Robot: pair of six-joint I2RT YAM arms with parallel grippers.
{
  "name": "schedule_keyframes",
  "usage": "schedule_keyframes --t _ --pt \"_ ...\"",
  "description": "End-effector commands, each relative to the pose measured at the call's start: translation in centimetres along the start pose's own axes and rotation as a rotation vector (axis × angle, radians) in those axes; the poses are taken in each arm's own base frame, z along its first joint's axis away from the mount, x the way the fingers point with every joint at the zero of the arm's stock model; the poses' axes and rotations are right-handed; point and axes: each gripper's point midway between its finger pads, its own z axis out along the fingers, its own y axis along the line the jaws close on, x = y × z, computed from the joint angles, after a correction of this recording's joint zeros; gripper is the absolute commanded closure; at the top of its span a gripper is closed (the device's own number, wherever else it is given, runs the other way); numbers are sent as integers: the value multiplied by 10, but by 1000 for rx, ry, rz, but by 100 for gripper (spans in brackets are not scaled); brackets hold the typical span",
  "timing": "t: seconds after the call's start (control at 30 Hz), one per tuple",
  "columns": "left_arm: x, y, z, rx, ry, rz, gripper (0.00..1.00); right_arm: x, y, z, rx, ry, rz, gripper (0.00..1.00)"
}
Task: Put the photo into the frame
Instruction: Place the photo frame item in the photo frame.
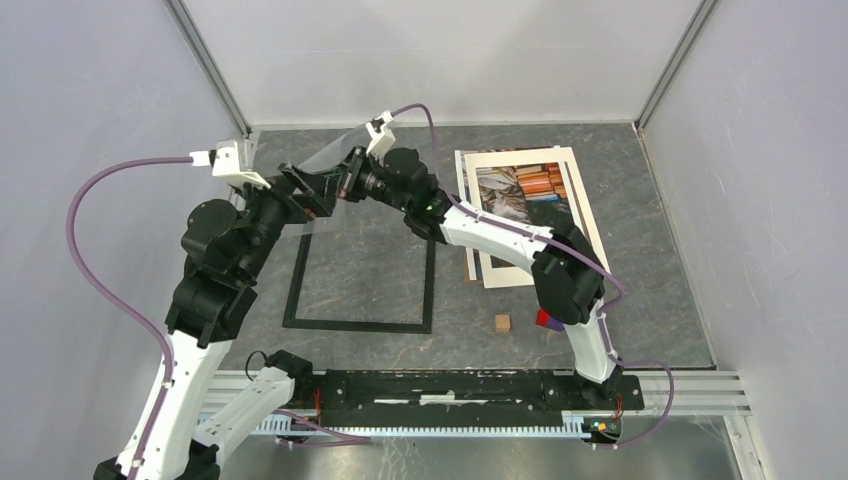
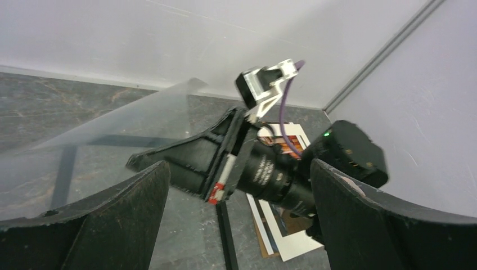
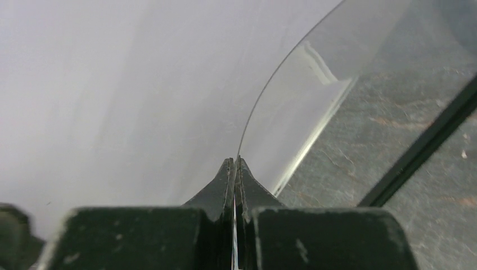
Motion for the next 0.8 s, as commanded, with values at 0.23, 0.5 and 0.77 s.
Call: schedule_keyframes --t 0.23,0.5,0.77 --pt "-41 18 -22 -94 -148 66 0 -50 72 14 -156 -112 -72 100" --pt "-41 19 -21 -99 -148 67 0 -50 49 38 -149 -134 -83 100" --pt "-38 18 -18 -89 -136 62 0 -1 -20 24 -89 -59 36 100"
